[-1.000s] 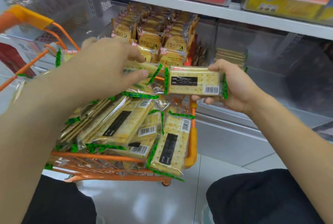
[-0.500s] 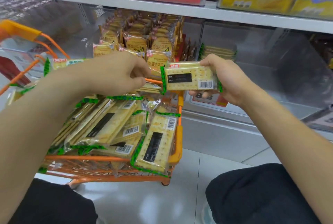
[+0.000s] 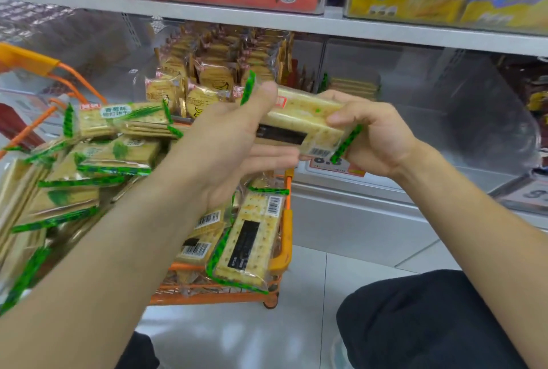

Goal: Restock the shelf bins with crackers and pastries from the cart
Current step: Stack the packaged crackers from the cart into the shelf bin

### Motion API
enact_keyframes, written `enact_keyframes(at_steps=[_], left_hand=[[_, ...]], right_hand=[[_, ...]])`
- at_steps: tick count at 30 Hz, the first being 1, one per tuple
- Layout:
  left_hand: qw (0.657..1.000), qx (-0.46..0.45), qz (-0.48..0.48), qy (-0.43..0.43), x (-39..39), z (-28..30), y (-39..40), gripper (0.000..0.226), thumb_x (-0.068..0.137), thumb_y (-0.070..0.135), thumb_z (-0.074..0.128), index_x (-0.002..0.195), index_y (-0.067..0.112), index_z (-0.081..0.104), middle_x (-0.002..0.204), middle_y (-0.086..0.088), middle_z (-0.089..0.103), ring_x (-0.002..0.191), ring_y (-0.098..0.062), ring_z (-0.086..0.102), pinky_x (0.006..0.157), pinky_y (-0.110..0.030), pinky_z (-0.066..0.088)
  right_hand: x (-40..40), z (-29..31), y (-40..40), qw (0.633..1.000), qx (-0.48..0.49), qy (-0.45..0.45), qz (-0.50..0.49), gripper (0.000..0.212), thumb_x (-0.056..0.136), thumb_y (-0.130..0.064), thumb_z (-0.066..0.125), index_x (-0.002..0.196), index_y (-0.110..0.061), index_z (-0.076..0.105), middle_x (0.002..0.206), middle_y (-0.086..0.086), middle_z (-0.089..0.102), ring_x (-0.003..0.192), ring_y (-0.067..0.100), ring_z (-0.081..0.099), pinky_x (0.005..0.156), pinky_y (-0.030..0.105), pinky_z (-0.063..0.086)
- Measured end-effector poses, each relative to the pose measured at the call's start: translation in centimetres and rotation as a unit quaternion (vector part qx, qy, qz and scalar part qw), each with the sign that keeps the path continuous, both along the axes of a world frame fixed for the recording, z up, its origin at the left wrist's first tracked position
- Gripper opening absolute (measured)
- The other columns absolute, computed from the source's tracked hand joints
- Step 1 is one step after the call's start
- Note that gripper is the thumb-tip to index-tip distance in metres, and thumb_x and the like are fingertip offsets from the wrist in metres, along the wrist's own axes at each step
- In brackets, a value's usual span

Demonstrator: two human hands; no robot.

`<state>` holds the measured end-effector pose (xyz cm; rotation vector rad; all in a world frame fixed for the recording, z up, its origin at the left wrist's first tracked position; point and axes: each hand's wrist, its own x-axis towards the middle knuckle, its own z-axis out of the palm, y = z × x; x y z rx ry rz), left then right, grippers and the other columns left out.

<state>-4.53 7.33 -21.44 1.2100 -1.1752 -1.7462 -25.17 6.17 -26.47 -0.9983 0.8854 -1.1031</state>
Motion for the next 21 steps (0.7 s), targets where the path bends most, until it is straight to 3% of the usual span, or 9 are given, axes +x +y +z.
enact_keyframes(at_steps=[2,4,6,8,11,14,18,21], left_hand=[[0.998,-0.001,0.038,0.051,-0.5,-0.7,0.5,0.041,0.095,0.029,0.061,0.125,0.002,0.051,0.112,-0.018,0.070,0.086,-0.034,0.075,0.080,-0.042,0.061],[0.994,0.007,0.064,0.092,-0.8,-1.4,0.9,0.038,0.096,0.017,0.062,0.126,-0.003,0.049,0.110,-0.019,0.071,0.089,-0.035,0.074,0.082,-0.042,0.060],[0.991,0.008,0.077,0.109,-1.1,-2.0,1.1,0.031,0.092,0.003,0.063,0.119,-0.008,0.050,0.110,-0.021,0.070,0.092,-0.033,0.074,0.083,-0.042,0.060],[0.992,-0.034,0.093,0.073,-1.3,-2.9,1.6,0.043,0.078,-0.003,0.071,0.117,0.001,0.052,0.114,-0.017,0.068,0.097,-0.027,0.072,0.085,-0.042,0.060],[0.987,-0.137,0.081,-0.032,-1.5,-4.2,2.6,0.069,0.062,0.005,0.074,0.123,0.030,0.054,0.124,0.001,0.061,0.102,-0.013,0.068,0.089,-0.047,0.057],[0.984,-0.157,0.076,-0.034,-1.8,-5.5,3.1,0.076,0.060,-0.001,0.074,0.123,0.035,0.054,0.120,0.002,0.065,0.099,-0.014,0.070,0.090,-0.048,0.056],[0.990,-0.116,0.080,0.006,-2.6,-5.8,3.0,0.046,0.067,-0.011,0.072,0.101,0.020,0.066,0.094,-0.001,0.076,0.093,-0.022,0.072,0.090,-0.044,0.055],[0.992,-0.052,0.095,0.067,-3.2,-5.2,3.0,0.033,0.081,-0.017,0.060,0.102,0.009,0.065,0.098,-0.008,0.076,0.096,-0.024,0.073,0.093,-0.040,0.056]], right_hand=[[-0.1,0.1,0.3,1.000,-0.013,0.007,0.009,0.032,0.070,-0.011,0.062,0.102,-0.010,0.063,0.097,0.009,0.069,0.085,0.024,0.065,0.073,0.035,0.054],[-0.2,0.2,0.5,1.000,-0.012,-0.003,-0.005,0.034,0.078,-0.016,0.066,0.111,-0.009,0.069,0.110,0.012,0.071,0.100,0.028,0.067,0.088,0.042,0.056],[-0.4,0.3,0.4,0.998,0.000,0.016,-0.065,0.029,0.089,-0.023,0.061,0.113,-0.010,0.072,0.116,0.014,0.072,0.104,0.029,0.067,0.091,0.040,0.055],[-1.0,0.3,0.2,0.990,0.018,0.026,-0.134,0.030,0.097,-0.026,0.058,0.117,-0.009,0.069,0.117,0.016,0.072,0.101,0.029,0.067,0.086,0.038,0.055],[-2.1,0.3,0.1,0.984,0.037,-0.002,-0.172,0.033,0.096,-0.028,0.057,0.121,-0.008,0.066,0.110,0.015,0.073,0.093,0.029,0.069,0.089,0.038,0.054],[-3.0,0.4,0.3,0.985,0.037,-0.011,-0.166,0.030,0.092,-0.029,0.056,0.114,-0.012,0.067,0.109,0.012,0.070,0.091,0.026,0.064,0.080,0.037,0.050],[-3.9,0.3,0.4,0.991,0.038,-0.023,-0.125,0.036,0.084,-0.029,0.060,0.114,-0.010,0.065,0.113,0.013,0.067,0.097,0.027,0.063,0.085,0.042,0.053],[-4.2,0.0,0.5,0.996,0.037,0.014,-0.084,0.029,0.081,-0.025,0.065,0.107,-0.011,0.065,0.104,0.010,0.070,0.092,0.025,0.068,0.079,0.039,0.057]])
